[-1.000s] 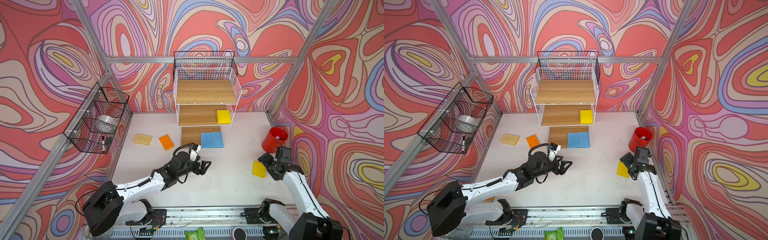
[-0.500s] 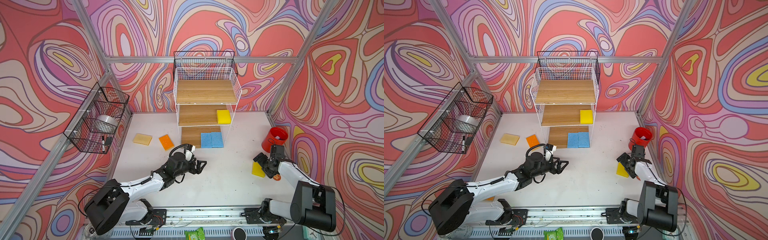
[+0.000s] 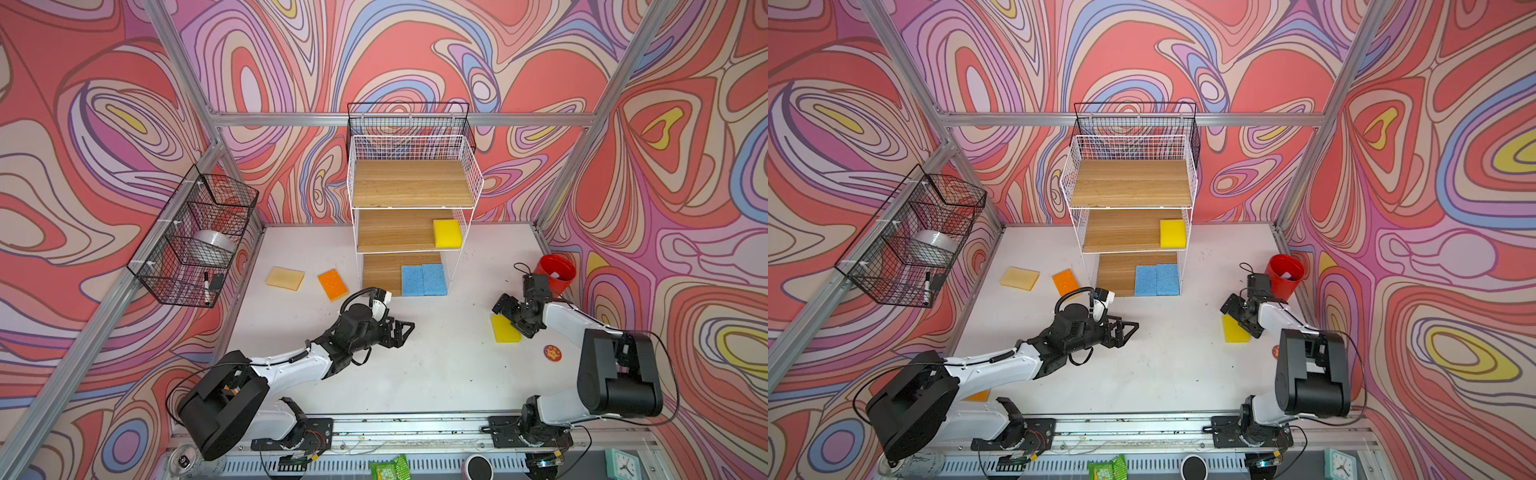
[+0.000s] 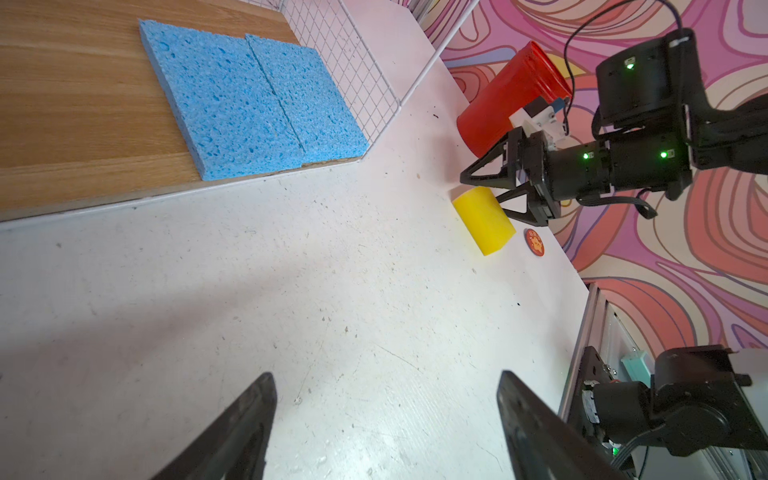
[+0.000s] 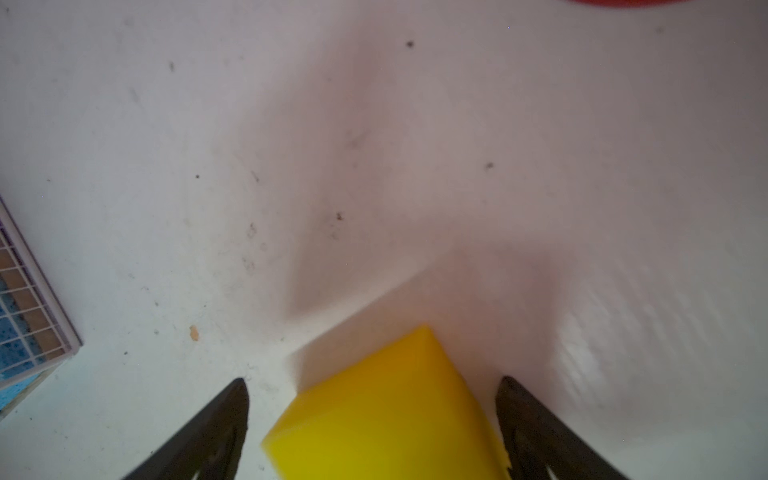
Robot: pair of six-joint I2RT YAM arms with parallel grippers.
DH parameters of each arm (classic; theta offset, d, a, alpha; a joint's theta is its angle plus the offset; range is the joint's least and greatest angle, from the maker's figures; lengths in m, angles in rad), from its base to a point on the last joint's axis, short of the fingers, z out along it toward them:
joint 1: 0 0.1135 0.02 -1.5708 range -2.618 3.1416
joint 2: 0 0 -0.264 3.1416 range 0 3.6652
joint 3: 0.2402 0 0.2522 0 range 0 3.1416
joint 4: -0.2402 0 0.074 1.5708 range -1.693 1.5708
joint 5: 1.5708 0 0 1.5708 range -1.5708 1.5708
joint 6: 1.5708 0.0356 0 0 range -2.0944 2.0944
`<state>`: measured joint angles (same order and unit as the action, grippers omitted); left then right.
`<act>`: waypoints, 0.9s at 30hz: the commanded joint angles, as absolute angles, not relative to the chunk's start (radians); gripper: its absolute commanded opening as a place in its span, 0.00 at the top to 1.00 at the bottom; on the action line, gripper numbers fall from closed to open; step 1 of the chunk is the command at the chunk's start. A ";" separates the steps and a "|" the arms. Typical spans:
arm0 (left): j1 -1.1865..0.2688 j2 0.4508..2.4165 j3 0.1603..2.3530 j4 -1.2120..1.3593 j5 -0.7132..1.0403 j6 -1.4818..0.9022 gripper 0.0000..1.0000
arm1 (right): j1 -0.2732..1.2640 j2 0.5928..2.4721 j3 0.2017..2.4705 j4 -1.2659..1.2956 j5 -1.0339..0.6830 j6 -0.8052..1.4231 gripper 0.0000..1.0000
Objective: Place and organize the cleaning sponges onto the shelf
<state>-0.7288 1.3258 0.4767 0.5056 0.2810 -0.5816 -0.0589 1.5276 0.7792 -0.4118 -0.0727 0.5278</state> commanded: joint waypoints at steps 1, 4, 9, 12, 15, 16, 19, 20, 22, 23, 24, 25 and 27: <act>-0.719 1.322 0.475 0.534 0.288 -0.598 0.16 | 0.019 1.595 0.787 -0.497 -0.022 0.517 0.04; -0.716 1.319 0.472 0.531 0.288 -0.599 0.16 | 0.062 1.627 0.798 -0.497 -0.032 0.537 0.03; -0.714 1.322 0.470 0.523 0.270 -0.601 0.16 | 0.114 1.626 0.751 -0.385 -0.162 0.598 0.03; -0.713 1.331 0.471 0.530 0.260 -0.608 0.16 | 0.178 1.630 0.755 -0.359 -0.177 0.631 0.03; -0.712 1.339 0.476 0.524 0.262 -0.609 0.16 | 0.255 1.623 0.768 -0.352 -0.165 0.657 0.03; -0.713 1.341 0.475 0.522 0.259 -0.608 0.16 | 0.276 1.618 0.769 -0.348 -0.164 0.671 0.03; -0.712 1.340 0.472 0.509 0.245 -0.610 0.16 | 0.339 1.603 0.763 -0.319 -0.170 0.716 0.03; -0.712 1.339 0.472 0.504 0.241 -0.611 0.16 | 0.357 1.599 0.762 -0.311 -0.170 0.728 0.03; -0.712 1.338 0.473 0.495 0.233 -0.610 0.17 | 0.399 1.595 0.772 -0.298 -0.166 0.753 0.03; -0.712 1.338 0.472 0.490 0.227 -0.611 0.18 | 0.414 1.594 0.777 -0.295 -0.167 0.763 0.03; -0.712 1.338 0.473 0.485 0.225 -0.611 0.21 | 0.431 1.594 0.782 -0.289 -0.169 0.775 0.03; -0.712 1.338 0.477 0.474 0.224 -0.611 0.25 | 0.448 1.592 0.787 -0.281 -0.172 0.785 0.03; -0.712 1.339 0.489 0.447 0.227 -0.609 0.36 | 0.466 1.583 0.793 -0.276 -0.176 0.795 0.03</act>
